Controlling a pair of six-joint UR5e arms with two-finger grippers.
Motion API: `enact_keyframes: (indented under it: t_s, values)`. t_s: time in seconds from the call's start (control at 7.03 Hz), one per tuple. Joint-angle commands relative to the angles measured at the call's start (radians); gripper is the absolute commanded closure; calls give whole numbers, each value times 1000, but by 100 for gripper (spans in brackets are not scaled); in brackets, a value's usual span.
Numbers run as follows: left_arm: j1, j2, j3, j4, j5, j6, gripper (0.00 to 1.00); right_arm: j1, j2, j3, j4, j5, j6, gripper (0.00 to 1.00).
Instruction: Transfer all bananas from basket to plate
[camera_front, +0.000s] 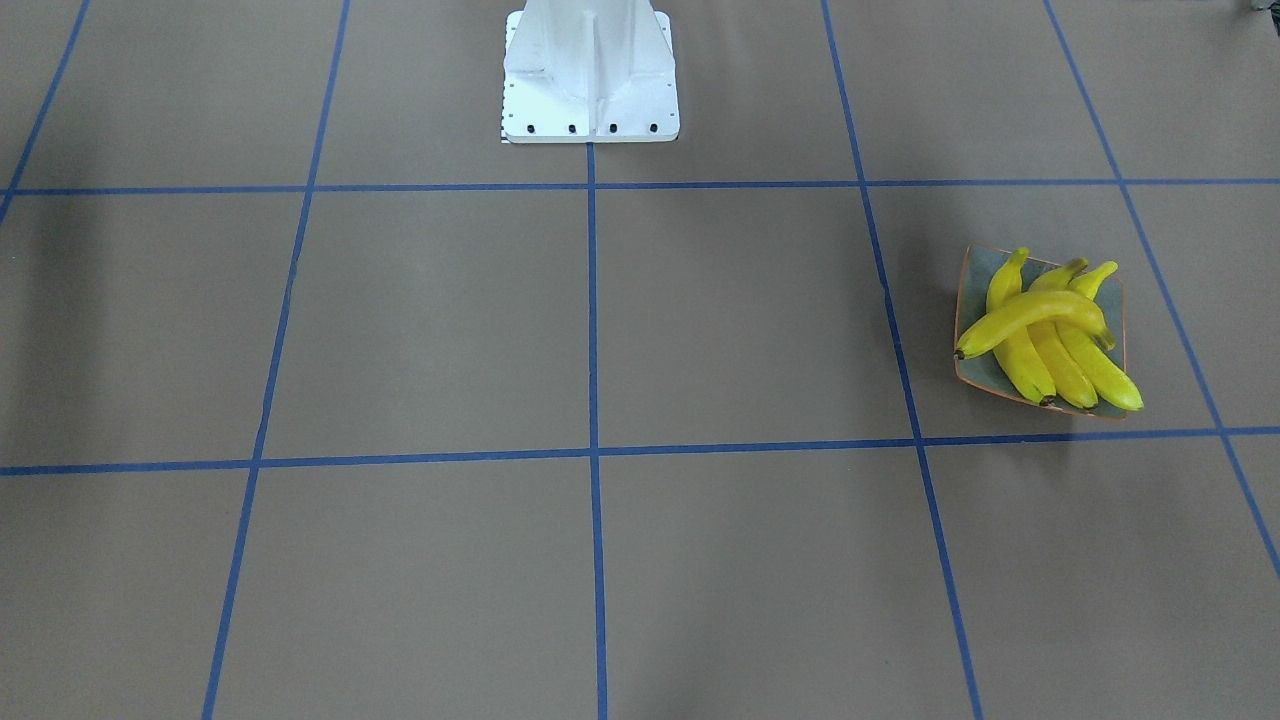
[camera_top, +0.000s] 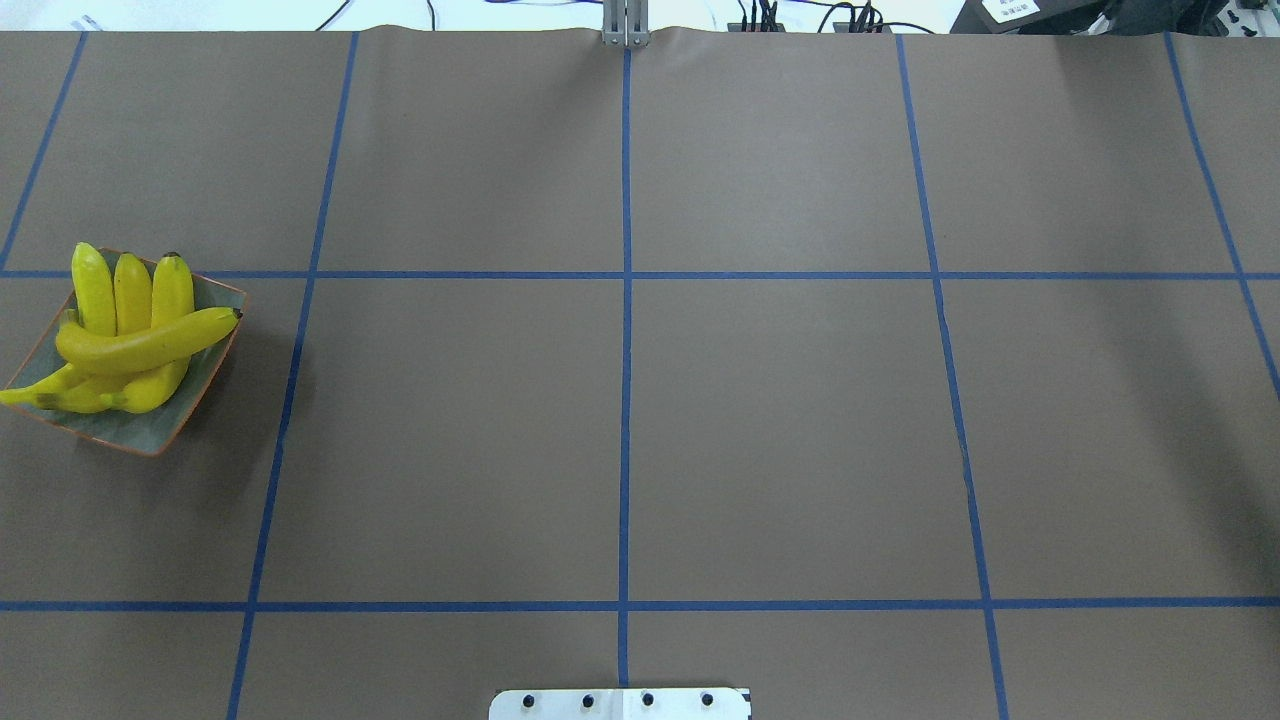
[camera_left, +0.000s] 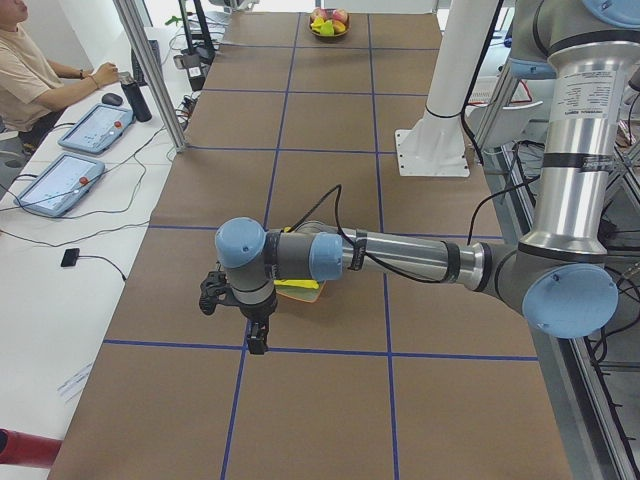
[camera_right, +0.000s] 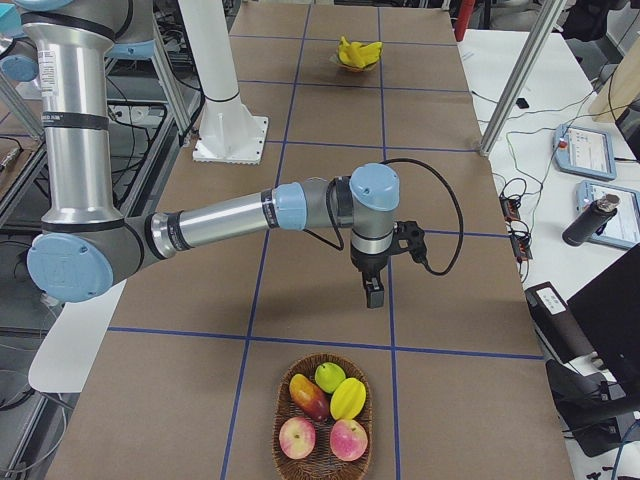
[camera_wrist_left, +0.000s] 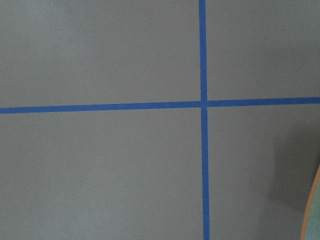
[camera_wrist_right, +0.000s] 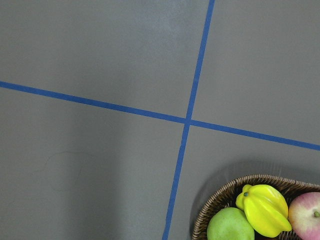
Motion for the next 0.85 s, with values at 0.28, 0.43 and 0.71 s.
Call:
enact_keyframes:
  t_s: [0.28, 0.43, 0.71]
  values:
    - [3, 79, -103, -2, 4, 10, 0, 0, -49, -33, 23, -40, 11, 0]
    - [3, 82, -108, 0, 4, 10, 0, 0, -48, -37, 23, -42, 14, 0]
    - [3, 96, -111, -2, 4, 10, 0, 0, -44, -47, 23, -54, 20, 0]
